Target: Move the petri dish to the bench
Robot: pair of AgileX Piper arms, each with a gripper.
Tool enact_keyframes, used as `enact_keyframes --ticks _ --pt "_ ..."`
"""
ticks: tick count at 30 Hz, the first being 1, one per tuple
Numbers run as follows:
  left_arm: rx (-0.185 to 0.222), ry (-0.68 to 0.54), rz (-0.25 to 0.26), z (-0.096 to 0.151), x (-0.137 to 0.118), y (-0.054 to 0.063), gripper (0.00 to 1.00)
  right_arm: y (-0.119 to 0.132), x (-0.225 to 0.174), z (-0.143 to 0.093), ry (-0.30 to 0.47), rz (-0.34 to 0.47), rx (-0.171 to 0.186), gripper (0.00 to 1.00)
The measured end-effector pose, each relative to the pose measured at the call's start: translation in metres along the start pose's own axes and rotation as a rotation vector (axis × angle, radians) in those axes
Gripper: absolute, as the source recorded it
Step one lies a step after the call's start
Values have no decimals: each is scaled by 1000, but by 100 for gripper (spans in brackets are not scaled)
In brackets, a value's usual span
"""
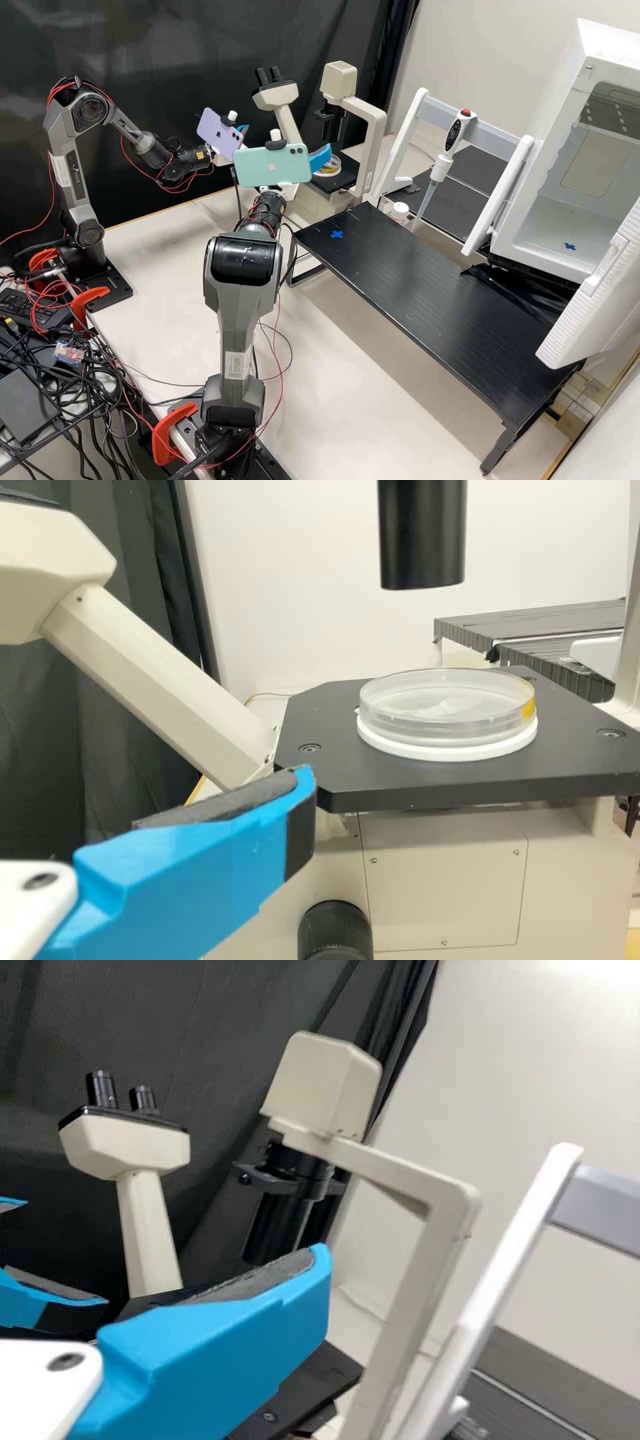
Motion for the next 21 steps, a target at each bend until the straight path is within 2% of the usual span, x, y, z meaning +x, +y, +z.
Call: enact_keyframes --ticks 14,16,18,21 --pt "0 0 0 0 0 0 100 -22 69 1 -43 -153 15 100" --pt "0 0 0 0 0 0 100 -22 80 3 -52 -162 23 100" --pt "0 0 0 0 0 0 100 -23 90 6 -74 -165 52 100" --pt "0 0 0 0 0 0 100 -20 101 10 -86 -168 60 100"
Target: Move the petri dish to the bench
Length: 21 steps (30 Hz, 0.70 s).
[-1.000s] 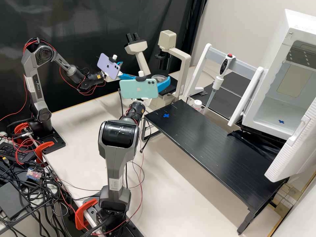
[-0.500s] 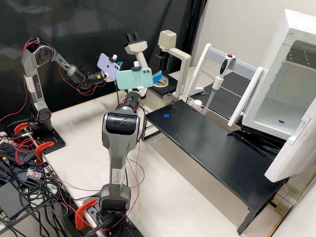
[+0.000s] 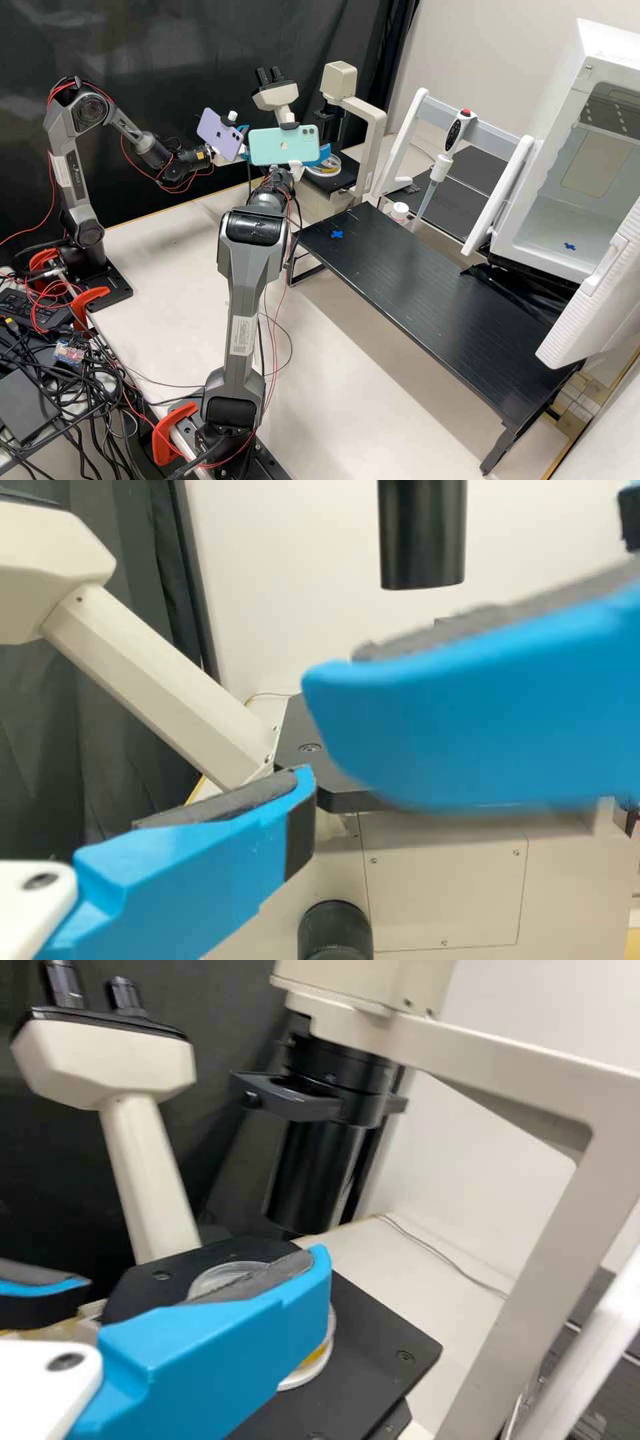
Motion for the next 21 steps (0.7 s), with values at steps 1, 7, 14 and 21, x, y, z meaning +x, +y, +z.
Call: enact_keyframes --ticks 1,7,14,21 --pt "0 0 0 0 0 0 100 3 4 0 -1 2 3 100" --pt "0 0 0 0 0 0 100 10 27 14 -37 -11 23 100" --pt "0 0 0 0 0 0 100 5 46 34 -87 -65 35 100" --pt "0 0 0 0 0 0 100 -14 56 52 -128 -118 108 100"
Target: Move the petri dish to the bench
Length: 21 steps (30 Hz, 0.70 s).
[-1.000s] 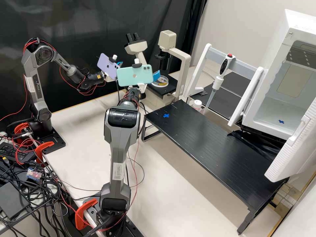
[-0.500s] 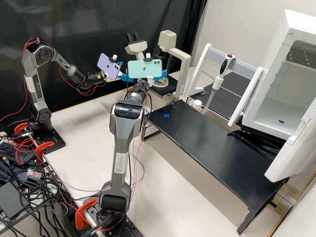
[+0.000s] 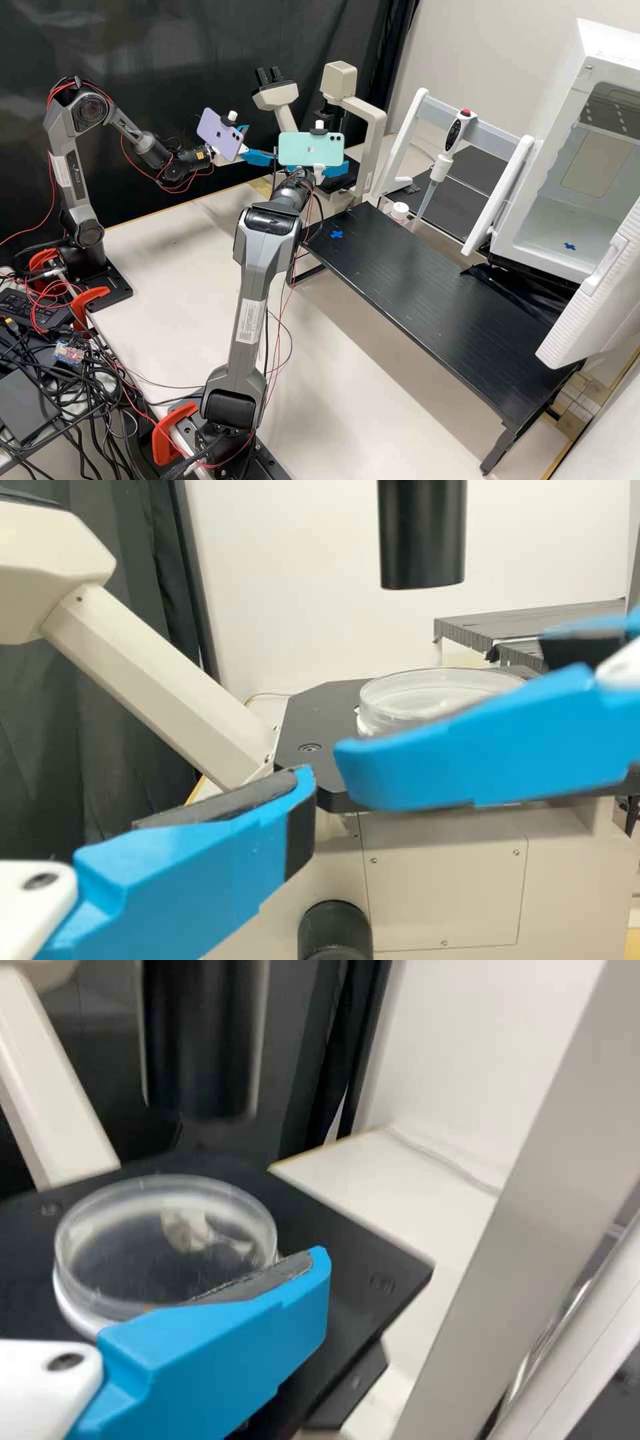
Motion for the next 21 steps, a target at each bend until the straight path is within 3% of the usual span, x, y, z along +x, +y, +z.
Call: enact_keyframes --ticks 7,8,15,21 --pt "0 0 0 0 0 0 100 1 2 6 8 -9 17 100" --pt "0 0 0 0 0 0 100 1 2 7 7 -8 22 0" --pt "0 0 0 0 0 0 100 1 2 8 37 -19 43 0" --pt "0 0 0 0 0 0 100 -1 -6 9 57 -40 100 0"
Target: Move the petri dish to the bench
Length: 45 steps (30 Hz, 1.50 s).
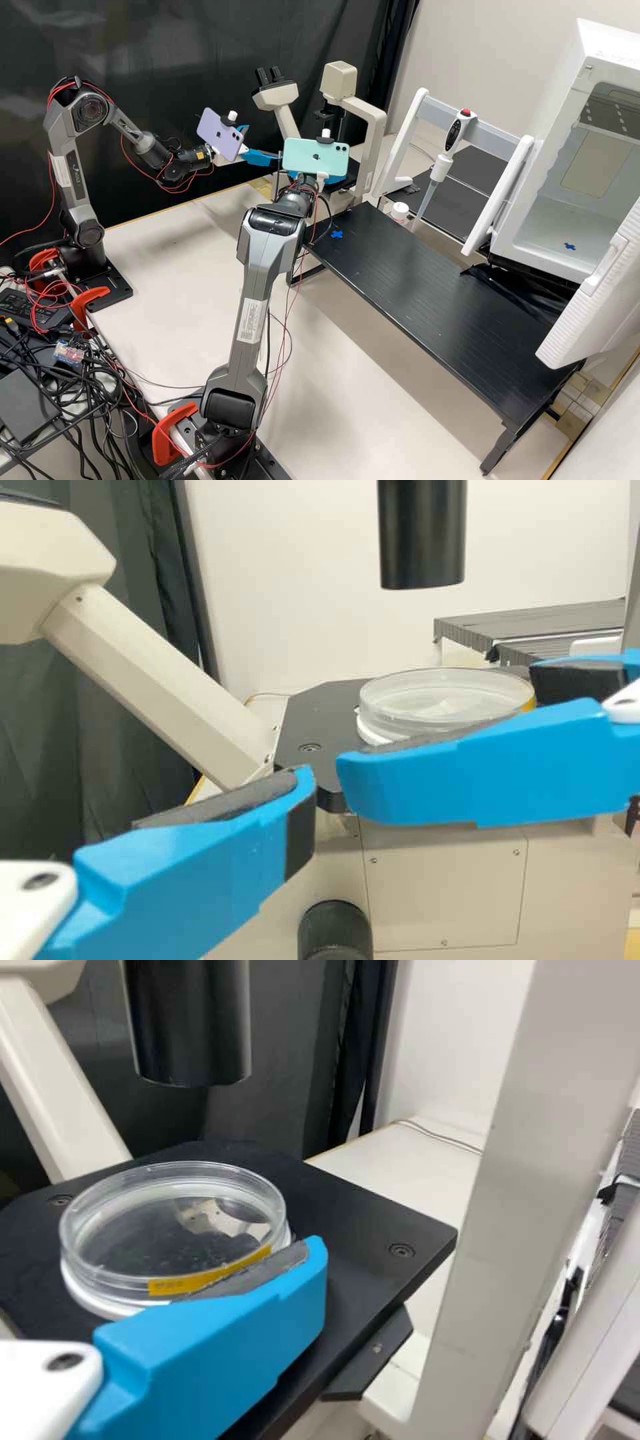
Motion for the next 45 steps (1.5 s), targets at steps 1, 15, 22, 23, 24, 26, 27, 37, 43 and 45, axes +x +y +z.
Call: enact_keyframes --ticks 1,15,22,23,24,26,27,37,43,45 --pt "0 0 0 0 0 0 100 0 -1 0 2 -2 5 0" --pt "0 0 0 0 0 0 100 -1 -6 -1 3 9 8 100" --pt "0 0 0 0 0 0 100 -4 -6 -4 -40 43 -55 100" --pt "0 0 0 0 0 0 100 -4 -6 -4 -45 46 -58 100" --pt "0 0 0 0 0 0 100 -4 -6 -7 -48 53 -64 100" --pt "0 0 0 0 0 0 100 -3 -6 -8 -57 62 -68 100" --pt "0 0 0 0 0 0 100 -3 -5 -10 -60 62 -77 100" --pt "0 0 0 0 0 0 100 -2 -4 -21 -55 40 -53 100" --pt "0 0 0 0 0 0 100 -4 -3 -25 -41 5 21 100" --pt "0 0 0 0 0 0 100 -5 -3 -26 -28 -6 39 100"
